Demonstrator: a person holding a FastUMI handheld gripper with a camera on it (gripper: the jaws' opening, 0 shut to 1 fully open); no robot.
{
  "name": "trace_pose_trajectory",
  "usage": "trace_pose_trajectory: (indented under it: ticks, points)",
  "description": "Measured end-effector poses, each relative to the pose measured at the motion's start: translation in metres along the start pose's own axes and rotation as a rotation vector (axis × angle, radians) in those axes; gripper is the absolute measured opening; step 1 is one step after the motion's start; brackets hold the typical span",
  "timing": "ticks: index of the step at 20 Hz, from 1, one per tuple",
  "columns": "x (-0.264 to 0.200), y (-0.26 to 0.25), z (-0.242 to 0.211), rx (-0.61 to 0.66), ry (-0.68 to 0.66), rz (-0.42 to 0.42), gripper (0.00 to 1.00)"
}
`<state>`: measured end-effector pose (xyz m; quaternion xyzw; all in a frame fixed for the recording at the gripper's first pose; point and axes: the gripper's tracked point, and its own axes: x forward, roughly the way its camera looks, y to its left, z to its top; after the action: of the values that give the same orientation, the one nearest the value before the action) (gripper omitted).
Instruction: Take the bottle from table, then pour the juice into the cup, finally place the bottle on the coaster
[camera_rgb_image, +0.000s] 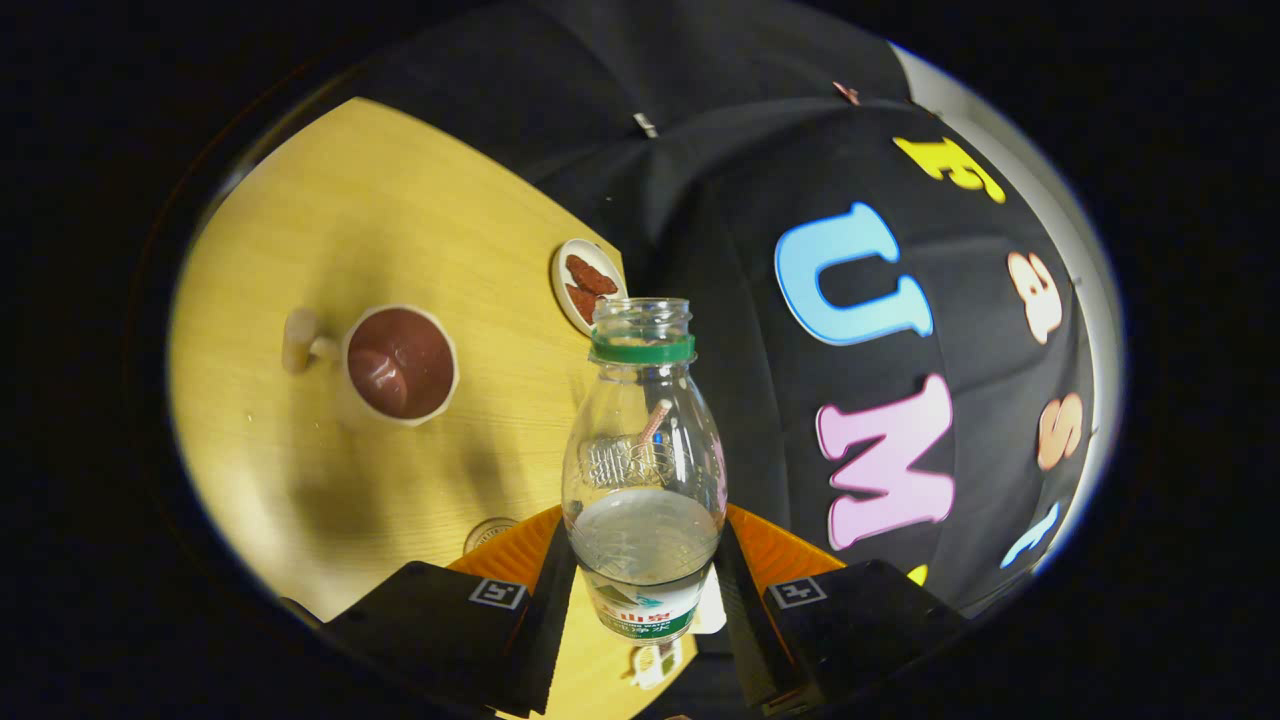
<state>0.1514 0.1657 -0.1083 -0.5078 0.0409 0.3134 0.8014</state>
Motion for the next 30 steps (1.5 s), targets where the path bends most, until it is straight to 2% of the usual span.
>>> trace_pose_trajectory:
  ticks: [5,13,22,27,30]
  points:
    - [-0.007,-0.017,-0.008,0.367,-0.033,0.064,0.73]
    - [0.015,-0.009,-0.016,0.760,-0.198,0.151,0.73]
    - [0.063,0.014,-0.063,0.995,-0.237,0.153,0.73]
    - [0.079,0.022,-0.084,1.062,-0.197,0.128,0.73]
    - [0.077,0.022,-0.086,1.057,-0.208,0.109,0.73]
